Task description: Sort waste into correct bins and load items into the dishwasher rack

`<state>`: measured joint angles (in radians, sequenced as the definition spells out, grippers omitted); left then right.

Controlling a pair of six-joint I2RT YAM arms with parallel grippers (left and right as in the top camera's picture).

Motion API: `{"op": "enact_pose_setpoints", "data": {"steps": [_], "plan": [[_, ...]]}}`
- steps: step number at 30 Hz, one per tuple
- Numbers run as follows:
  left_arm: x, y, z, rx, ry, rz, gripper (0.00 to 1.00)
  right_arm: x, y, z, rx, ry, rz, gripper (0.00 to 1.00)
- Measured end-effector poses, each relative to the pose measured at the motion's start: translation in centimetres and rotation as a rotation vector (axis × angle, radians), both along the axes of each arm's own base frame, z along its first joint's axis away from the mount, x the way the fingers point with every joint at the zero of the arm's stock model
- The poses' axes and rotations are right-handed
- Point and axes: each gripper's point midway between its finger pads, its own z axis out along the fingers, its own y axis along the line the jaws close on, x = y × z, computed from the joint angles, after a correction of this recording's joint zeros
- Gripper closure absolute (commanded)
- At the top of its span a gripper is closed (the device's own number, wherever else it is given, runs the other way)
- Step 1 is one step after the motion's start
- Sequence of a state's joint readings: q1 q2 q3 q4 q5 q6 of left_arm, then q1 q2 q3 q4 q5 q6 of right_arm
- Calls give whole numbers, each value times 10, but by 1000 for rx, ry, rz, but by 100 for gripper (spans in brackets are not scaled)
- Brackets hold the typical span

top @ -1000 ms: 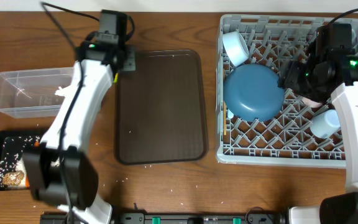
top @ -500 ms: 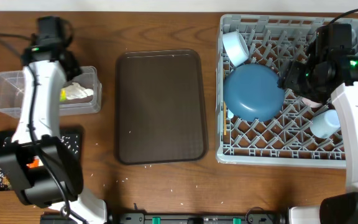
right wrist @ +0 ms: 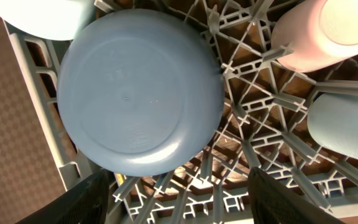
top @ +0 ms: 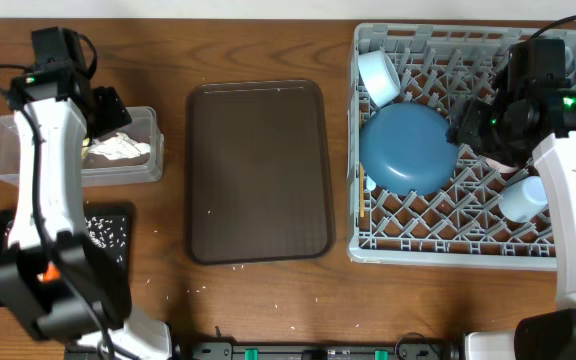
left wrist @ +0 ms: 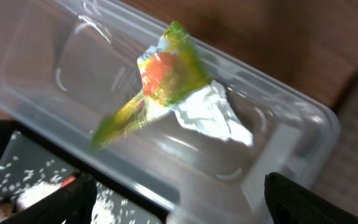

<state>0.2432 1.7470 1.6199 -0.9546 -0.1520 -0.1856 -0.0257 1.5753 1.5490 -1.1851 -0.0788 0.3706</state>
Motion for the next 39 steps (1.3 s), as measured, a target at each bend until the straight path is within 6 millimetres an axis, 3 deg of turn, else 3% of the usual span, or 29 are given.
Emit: {"op": "enact_pose_setpoints", "data": {"steps": [3, 4, 5, 7, 9, 14, 18, 19, 21, 23, 24, 29, 39], "plan": [[-8, -6, 41, 29, -90, -15, 76, -1, 0, 0, 0, 4, 0, 34], [-9, -6, 54, 39, -127, -15, 88, -2, 0, -1, 1, 8, 0, 34], [-9, -5, 69, 49, -172, -14, 94, -3, 0, -1, 1, 13, 0, 34], [-6, -5, 86, 57, -229, -15, 94, -5, 0, -2, 1, 21, 1, 33], [-7, -10, 84, 27, -224, -31, 94, -5, 0, -2, -2, 21, 8, 34], [-9, -41, 53, -46, -107, -142, 83, -1, 9, 0, 23, -3, 83, 43], [-22, -83, 69, -56, -112, -277, 64, 10, 23, 16, 69, -103, 189, 38], [-28, -92, 78, -52, -127, -308, 56, 11, 28, 24, 82, -139, 216, 36], [-46, -111, 106, -40, -191, -371, 2, 10, 35, 44, 101, -220, 264, 32], [-68, -128, 138, -29, -283, -426, 2, 4, 41, 70, 106, -311, 303, 24], [-81, -137, 153, -26, -331, -454, 2, -1, 43, 84, 106, -355, 317, 1], [-127, -152, 198, -18, -494, -521, 2, -26, 49, 130, 96, -505, 364, 1], [-139, -152, 207, -13, -531, -525, 2, -30, 51, 132, 101, -510, 373, 1]]}}
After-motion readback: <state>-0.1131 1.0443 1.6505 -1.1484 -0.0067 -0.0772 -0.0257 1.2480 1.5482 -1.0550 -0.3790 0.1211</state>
